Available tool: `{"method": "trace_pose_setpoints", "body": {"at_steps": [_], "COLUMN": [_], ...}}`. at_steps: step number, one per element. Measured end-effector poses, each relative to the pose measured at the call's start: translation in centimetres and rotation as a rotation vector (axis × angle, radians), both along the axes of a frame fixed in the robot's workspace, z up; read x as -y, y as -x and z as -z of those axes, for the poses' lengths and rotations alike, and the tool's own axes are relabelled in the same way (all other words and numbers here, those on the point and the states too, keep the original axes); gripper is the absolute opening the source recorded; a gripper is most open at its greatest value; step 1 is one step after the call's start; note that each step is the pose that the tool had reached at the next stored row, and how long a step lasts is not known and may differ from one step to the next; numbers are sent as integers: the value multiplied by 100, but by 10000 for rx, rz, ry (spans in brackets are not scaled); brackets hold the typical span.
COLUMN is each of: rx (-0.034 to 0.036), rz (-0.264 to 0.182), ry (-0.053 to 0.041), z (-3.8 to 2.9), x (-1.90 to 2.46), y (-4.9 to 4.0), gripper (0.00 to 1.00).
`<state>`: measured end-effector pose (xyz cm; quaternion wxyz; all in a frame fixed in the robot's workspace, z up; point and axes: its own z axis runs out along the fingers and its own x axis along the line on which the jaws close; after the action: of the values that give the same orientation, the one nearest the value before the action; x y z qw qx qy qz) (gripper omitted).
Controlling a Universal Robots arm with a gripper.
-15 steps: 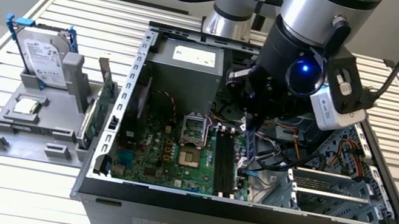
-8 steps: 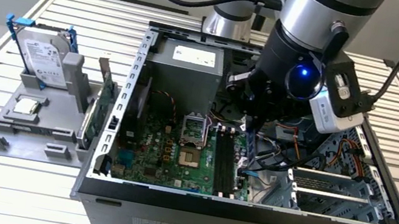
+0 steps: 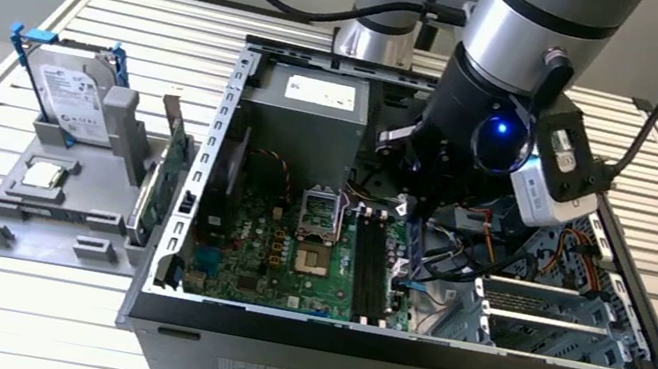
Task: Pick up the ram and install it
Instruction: 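Insert the ram into the slot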
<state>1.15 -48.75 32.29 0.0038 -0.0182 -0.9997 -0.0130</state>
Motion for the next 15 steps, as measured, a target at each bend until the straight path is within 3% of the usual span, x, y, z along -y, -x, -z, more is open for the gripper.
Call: {"method": "trace_pose_setpoints", "body": {"at_steps": [15], "rx": [0], "rz": [-49], "ry": [0], "z": [182], "x": [-15], "y": [-18], "gripper": [0]}}
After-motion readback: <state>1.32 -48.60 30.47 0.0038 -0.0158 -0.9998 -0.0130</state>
